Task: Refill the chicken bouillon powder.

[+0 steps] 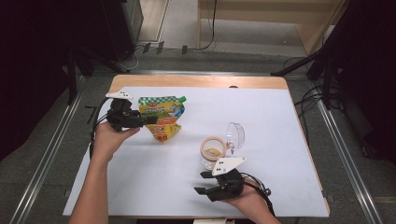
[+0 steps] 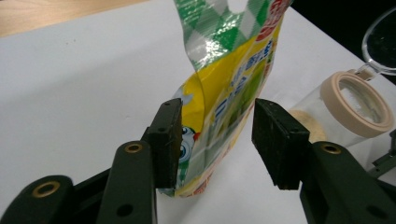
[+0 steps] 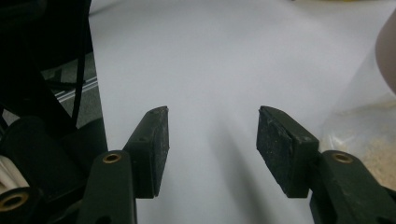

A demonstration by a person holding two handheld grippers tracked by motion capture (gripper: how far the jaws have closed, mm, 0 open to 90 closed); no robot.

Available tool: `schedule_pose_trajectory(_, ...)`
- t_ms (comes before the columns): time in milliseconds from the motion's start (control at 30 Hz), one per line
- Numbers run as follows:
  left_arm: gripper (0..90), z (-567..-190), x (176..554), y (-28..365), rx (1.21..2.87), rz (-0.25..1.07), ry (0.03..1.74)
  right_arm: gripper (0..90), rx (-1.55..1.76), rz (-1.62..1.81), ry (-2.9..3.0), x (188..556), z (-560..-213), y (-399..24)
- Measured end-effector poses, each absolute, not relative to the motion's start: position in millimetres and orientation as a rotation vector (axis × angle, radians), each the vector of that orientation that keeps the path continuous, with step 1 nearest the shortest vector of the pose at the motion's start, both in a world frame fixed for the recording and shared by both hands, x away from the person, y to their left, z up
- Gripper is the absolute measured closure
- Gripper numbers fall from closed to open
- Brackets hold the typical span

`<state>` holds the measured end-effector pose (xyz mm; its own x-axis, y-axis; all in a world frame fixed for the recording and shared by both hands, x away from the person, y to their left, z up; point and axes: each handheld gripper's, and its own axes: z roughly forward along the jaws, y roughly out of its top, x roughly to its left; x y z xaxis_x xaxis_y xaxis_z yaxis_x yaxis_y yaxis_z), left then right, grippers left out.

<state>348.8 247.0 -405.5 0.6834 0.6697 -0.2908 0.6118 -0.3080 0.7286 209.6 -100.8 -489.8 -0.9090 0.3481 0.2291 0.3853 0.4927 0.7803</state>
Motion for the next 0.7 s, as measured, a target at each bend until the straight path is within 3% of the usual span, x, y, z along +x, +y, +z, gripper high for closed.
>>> schedule_pose_trajectory(167,63.6,-410,351,238,2.01,0.096,0.968,44.2,-0.639,-1.435,-2.667,210,-484,-87)
schedule_pose_trajectory(467,87.5,-412,350,233,2.015,0.1,0.928,43.8,-0.594,-1.443,-2.691,213,-476,-52)
schedule_pose_trajectory(700,90.0,-406,350,235,1.993,0.001,0.991,44.6,-0.637,-1.489,-2.675,219,-480,-39)
